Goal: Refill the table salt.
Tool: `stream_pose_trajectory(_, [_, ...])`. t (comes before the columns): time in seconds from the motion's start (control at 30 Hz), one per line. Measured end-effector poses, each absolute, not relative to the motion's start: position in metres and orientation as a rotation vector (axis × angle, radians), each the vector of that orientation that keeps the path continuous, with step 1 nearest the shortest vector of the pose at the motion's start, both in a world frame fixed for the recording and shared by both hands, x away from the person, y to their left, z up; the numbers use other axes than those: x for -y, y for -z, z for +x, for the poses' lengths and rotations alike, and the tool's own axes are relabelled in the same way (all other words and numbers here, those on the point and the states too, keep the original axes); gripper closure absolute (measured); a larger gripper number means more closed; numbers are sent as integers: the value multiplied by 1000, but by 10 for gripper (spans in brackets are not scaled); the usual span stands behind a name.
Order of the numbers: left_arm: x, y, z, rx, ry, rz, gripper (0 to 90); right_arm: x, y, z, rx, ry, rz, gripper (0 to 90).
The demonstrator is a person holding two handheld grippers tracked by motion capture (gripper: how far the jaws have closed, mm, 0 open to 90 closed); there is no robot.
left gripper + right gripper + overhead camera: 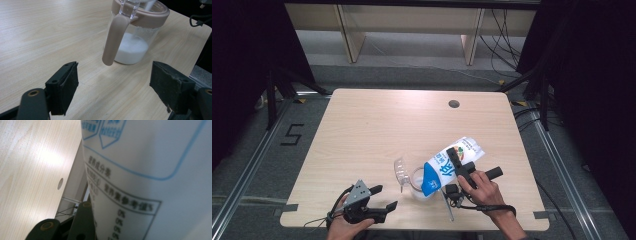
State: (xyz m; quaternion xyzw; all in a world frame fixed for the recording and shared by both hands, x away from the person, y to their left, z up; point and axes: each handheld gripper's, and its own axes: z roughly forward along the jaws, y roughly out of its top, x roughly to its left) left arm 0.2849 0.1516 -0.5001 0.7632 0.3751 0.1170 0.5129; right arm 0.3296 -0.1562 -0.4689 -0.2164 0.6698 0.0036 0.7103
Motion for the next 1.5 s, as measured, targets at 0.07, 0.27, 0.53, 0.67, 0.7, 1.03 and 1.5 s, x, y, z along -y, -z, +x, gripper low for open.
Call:
stream_pose_trajectory(0.07, [-152,500,285,-890,-288,1842,221,156,469,330,-1486,-8,-480,714])
stream_pose_trajectory(0.27, [-152,500,285,-902,-281,1836,221,156,469,330,-1484,-7,-480,718])
stream_pose_trajectory(0.53, [-152,500,286,-887,-288,1844,221,156,466,329,-1468,6,-502,723])
stream_pose_trajectory(0.67, [-152,500,285,-896,-285,1840,221,155,465,329,-1466,15,-508,725])
stream_pose_trajectory(0.7, [-152,500,285,-895,-285,1845,221,155,465,329,-1464,24,-511,727])
stream_pose_trajectory(1.03, [-153,500,286,-883,-292,1851,220,156,468,329,-1481,1,-485,740])
stream_pose_trajectory(1.5, [-152,500,285,-897,-282,1843,221,155,464,328,-1475,70,-535,753])
